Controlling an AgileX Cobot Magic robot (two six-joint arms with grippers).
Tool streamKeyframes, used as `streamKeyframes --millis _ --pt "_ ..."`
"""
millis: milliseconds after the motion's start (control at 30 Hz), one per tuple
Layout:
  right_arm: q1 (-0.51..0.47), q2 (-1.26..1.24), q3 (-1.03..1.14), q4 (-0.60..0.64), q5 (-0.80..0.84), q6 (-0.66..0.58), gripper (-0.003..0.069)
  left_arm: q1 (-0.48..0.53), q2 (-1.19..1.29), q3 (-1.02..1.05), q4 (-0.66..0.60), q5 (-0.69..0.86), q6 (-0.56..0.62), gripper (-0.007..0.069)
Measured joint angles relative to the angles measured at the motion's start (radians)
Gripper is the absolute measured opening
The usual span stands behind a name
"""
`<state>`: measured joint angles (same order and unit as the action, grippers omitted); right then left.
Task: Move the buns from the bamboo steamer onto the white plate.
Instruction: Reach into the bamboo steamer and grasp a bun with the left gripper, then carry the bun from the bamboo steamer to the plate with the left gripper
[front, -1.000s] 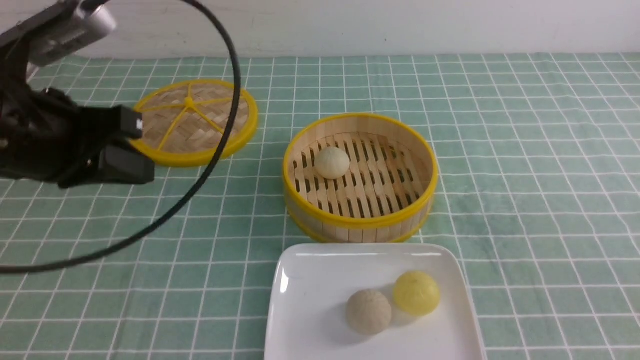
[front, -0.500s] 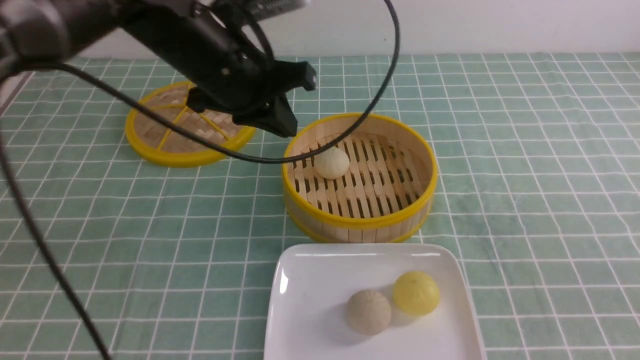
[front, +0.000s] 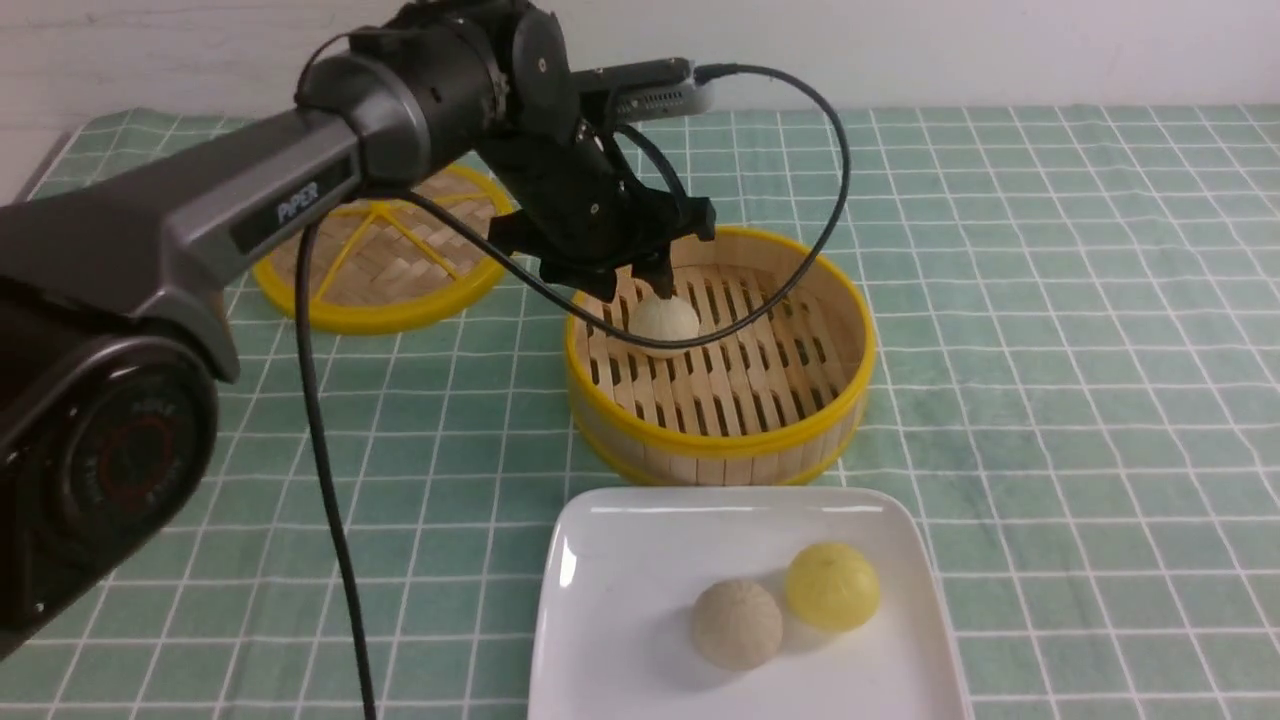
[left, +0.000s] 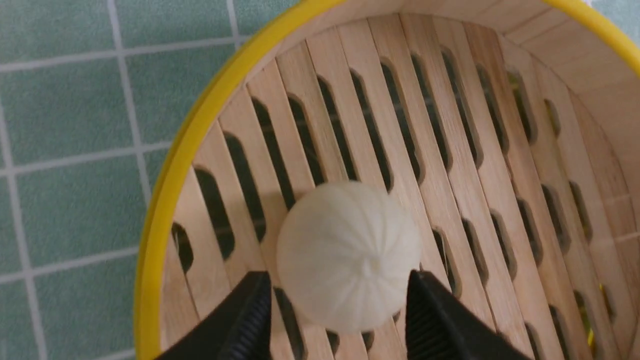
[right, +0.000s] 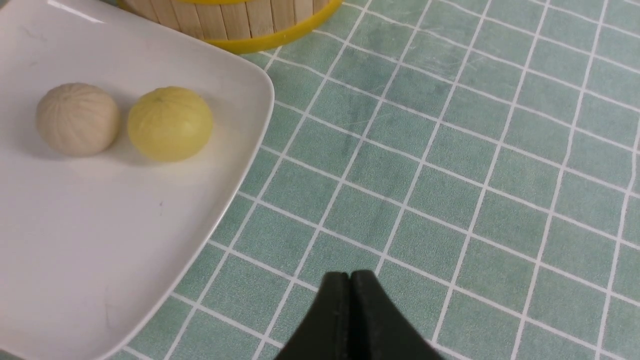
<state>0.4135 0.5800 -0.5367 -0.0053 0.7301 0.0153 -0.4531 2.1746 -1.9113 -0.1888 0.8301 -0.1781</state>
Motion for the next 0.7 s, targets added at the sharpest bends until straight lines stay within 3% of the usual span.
streamKeyframes --millis 200,433,700 --pt "0.000 0.000 0.000 0.000 0.000 0.000 0.0005 -0.001 0.058 -0.002 -0.026 -0.046 0.000 0.0330" --pt "0.000 0.000 0.000 0.005 0.002 0.000 0.0012 -0.001 0.067 -0.020 -0.033 0.020 -0.021 0.0043" --pt "0.000 0.000 0.000 0.019 0.004 0.000 0.0015 -0.002 -0.095 -0.074 -0.024 0.272 -0.022 0.0029"
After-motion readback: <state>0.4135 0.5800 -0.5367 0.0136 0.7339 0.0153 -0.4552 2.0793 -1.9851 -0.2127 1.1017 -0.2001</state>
